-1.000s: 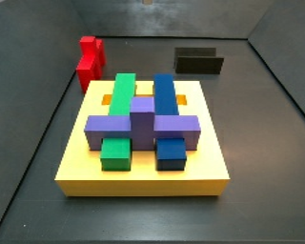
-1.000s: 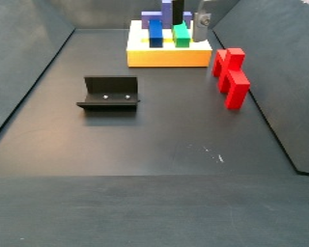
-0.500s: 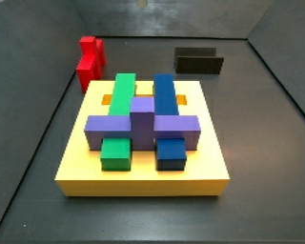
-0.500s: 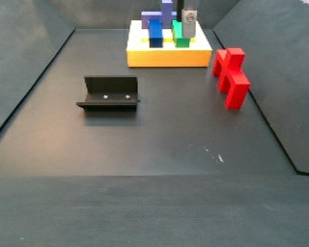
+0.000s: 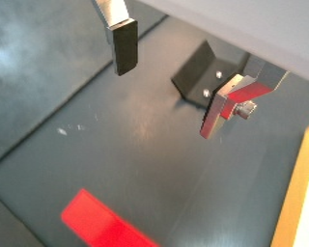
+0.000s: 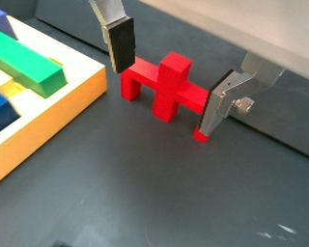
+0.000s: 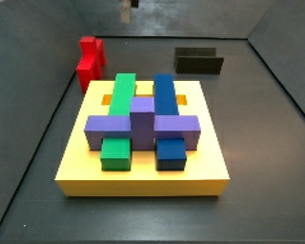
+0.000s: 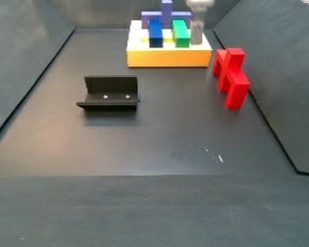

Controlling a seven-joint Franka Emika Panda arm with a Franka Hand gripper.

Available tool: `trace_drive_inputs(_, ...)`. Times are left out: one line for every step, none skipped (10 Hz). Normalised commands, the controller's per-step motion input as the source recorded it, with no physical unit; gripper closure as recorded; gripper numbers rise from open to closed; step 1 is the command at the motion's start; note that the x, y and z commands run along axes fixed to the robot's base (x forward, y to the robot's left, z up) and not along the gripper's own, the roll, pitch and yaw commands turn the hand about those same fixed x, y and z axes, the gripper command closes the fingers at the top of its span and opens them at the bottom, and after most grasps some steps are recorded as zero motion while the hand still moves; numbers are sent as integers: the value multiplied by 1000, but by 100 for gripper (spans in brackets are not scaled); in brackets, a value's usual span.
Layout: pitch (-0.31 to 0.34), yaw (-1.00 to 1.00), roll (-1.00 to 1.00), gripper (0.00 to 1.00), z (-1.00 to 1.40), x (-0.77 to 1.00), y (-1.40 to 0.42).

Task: Pick up the red object. Move up. Move to above the board. Insert the red object.
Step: Pick up the red object.

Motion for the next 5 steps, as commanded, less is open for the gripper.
trace_drive_inputs(-347, 0, -120, 0, -354, -780, -460)
trace_drive_inputs(-313, 0, -96, 0, -223, -754, -506)
trace_drive_inputs(-300, 6, -73, 0, -129, -814, -431)
trace_drive_inputs(-250, 114, 0, 0, -246, -466, -169)
trace_drive_inputs(-157, 291, 0, 0, -291, -351, 0)
